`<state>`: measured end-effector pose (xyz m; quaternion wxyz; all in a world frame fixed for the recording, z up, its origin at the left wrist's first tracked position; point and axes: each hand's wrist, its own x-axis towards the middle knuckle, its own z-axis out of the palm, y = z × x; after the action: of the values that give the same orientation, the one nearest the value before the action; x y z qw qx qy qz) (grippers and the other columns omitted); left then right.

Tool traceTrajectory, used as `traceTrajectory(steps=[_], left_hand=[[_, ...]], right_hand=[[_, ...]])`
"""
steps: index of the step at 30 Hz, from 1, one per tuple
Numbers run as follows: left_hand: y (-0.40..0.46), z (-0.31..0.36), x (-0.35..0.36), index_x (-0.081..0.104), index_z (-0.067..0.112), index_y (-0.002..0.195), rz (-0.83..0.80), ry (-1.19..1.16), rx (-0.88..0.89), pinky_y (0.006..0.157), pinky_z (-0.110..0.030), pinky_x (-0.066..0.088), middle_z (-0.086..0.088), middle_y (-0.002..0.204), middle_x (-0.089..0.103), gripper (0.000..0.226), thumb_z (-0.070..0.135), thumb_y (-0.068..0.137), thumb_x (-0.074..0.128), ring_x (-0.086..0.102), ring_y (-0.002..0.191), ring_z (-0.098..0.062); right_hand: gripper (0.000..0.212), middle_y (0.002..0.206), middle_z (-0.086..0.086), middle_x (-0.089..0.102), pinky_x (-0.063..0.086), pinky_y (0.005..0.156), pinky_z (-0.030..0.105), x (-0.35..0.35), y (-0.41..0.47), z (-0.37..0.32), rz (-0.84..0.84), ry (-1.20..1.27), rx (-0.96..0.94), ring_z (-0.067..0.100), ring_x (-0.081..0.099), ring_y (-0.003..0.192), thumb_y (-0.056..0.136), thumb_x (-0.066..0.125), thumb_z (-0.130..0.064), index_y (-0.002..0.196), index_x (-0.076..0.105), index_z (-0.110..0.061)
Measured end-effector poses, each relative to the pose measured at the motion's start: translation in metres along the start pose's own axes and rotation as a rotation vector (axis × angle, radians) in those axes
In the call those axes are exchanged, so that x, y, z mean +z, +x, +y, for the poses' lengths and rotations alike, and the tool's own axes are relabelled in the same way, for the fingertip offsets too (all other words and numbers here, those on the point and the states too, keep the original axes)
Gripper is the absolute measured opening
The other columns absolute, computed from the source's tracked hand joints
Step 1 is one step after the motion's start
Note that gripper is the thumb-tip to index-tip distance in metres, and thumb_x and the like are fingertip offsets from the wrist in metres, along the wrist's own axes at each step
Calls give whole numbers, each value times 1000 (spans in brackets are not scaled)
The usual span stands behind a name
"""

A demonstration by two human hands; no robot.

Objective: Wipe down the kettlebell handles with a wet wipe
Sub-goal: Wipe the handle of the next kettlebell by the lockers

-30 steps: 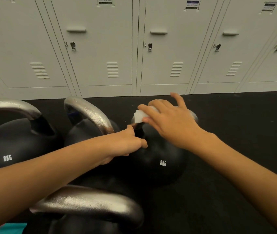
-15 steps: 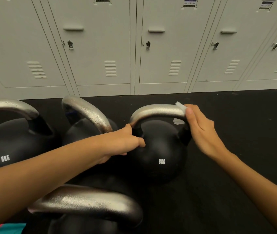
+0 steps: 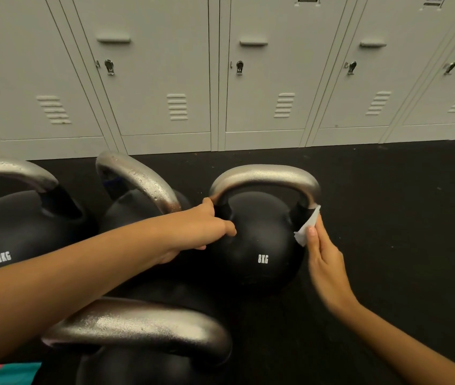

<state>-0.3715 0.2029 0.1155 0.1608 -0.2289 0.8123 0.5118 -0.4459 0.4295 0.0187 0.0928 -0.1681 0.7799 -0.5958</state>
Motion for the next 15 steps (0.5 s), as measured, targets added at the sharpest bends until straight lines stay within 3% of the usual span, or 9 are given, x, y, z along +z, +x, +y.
traceTrajectory(steps=[2,5,8,12,15], left_hand=[[0,0,1,31,29,142,-1,-5,-1,90,-29,50,9,134,50,60,31,90,60,48,120,-12],[2,0,0,33,29,142,-1,-14,-5,89,-29,50,8,133,51,60,33,89,61,49,120,-12],[2,0,0,36,30,139,-2,-31,-5,87,-28,50,8,132,52,57,33,88,61,49,119,-12],[1,1,2,41,27,134,31,-95,-15,81,-27,49,7,130,53,51,29,87,62,50,118,-12],[-1,8,4,31,20,144,156,-155,20,97,-35,47,0,139,45,65,23,87,61,47,124,-19]], right_hand=[[53,150,-23,34,31,101,1,1,4,-10,54,2,-34,-10,33,135,104,30,-41,155,15,-41],[48,147,-24,34,27,104,1,-1,18,-31,125,-35,-146,-17,32,131,105,32,-39,152,22,-37],[40,138,-12,52,37,105,18,-4,37,-52,156,-161,-284,-9,46,124,107,34,-35,145,44,-28],[36,115,-3,62,40,92,30,1,61,-85,20,-521,-444,15,56,107,107,36,-32,134,58,-23],[42,107,2,65,37,88,35,17,69,-105,-75,-850,-606,25,58,96,105,31,-37,131,60,-20]])
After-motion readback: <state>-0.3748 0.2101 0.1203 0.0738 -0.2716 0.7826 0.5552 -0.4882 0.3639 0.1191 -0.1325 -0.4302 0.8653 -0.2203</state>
